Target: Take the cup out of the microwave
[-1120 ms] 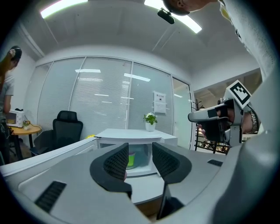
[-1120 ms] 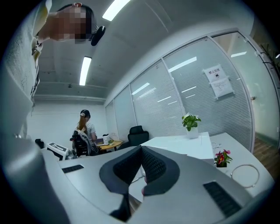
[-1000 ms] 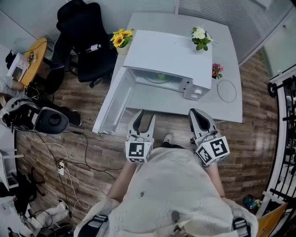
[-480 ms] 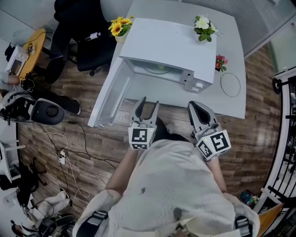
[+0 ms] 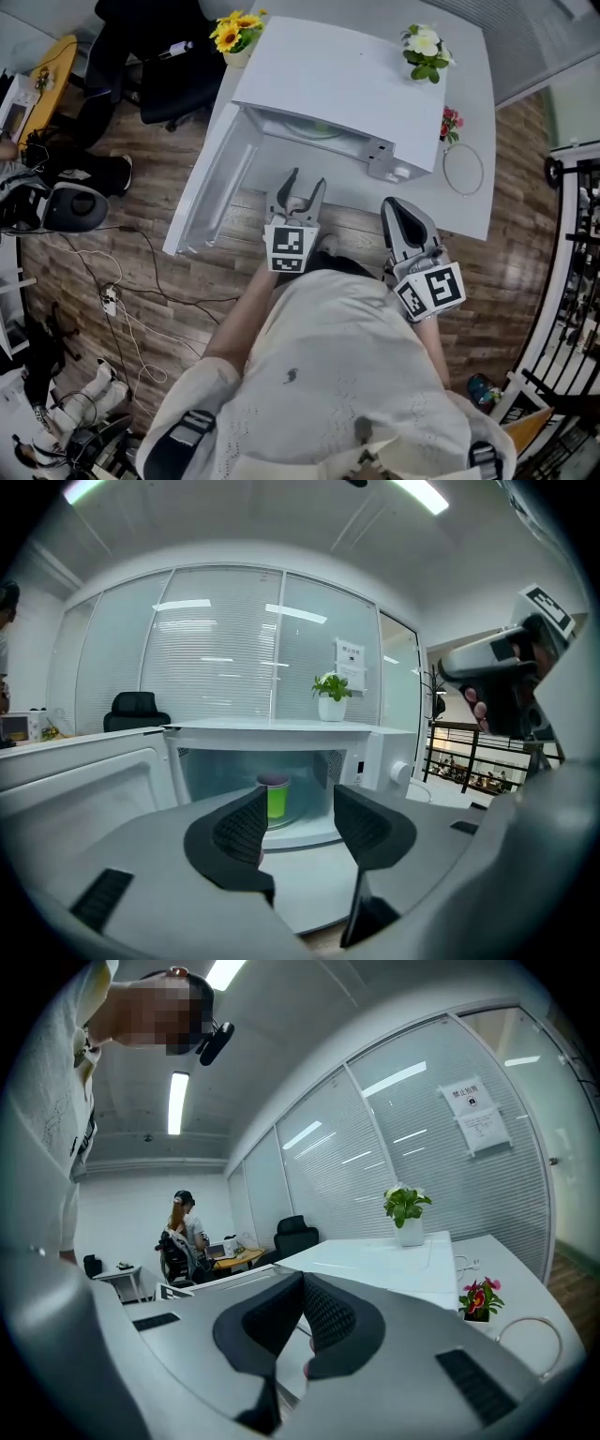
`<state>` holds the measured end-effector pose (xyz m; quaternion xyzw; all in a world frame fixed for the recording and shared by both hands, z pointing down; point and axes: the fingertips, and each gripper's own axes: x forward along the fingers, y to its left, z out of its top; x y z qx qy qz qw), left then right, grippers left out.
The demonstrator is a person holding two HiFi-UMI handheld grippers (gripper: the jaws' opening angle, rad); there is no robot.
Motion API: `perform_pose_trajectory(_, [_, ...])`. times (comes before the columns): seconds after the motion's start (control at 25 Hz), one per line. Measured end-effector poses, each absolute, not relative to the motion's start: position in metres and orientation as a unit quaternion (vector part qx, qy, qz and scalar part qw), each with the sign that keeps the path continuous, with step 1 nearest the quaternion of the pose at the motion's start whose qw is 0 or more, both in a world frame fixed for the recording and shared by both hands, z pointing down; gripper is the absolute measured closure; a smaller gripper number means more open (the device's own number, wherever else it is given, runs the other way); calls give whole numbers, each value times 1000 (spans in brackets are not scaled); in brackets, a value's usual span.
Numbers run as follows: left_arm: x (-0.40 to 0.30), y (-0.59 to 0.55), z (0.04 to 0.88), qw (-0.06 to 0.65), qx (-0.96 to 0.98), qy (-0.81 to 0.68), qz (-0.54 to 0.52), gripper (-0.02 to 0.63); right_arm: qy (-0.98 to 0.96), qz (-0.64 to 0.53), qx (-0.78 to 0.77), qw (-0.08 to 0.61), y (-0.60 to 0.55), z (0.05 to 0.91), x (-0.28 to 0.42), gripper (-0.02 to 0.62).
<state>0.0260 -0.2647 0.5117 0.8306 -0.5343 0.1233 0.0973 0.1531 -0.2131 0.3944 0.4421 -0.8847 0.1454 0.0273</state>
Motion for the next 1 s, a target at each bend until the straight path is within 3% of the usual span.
perform_pose_trajectory(0.44, [26, -324, 556, 142, 820, -537, 137, 354, -868, 147, 472, 56, -244, 405, 155, 586])
perform_pose_trajectory(1.0, [31, -381, 595, 142, 808, -545, 172, 304, -833, 152, 525, 84, -265, 420, 169, 586])
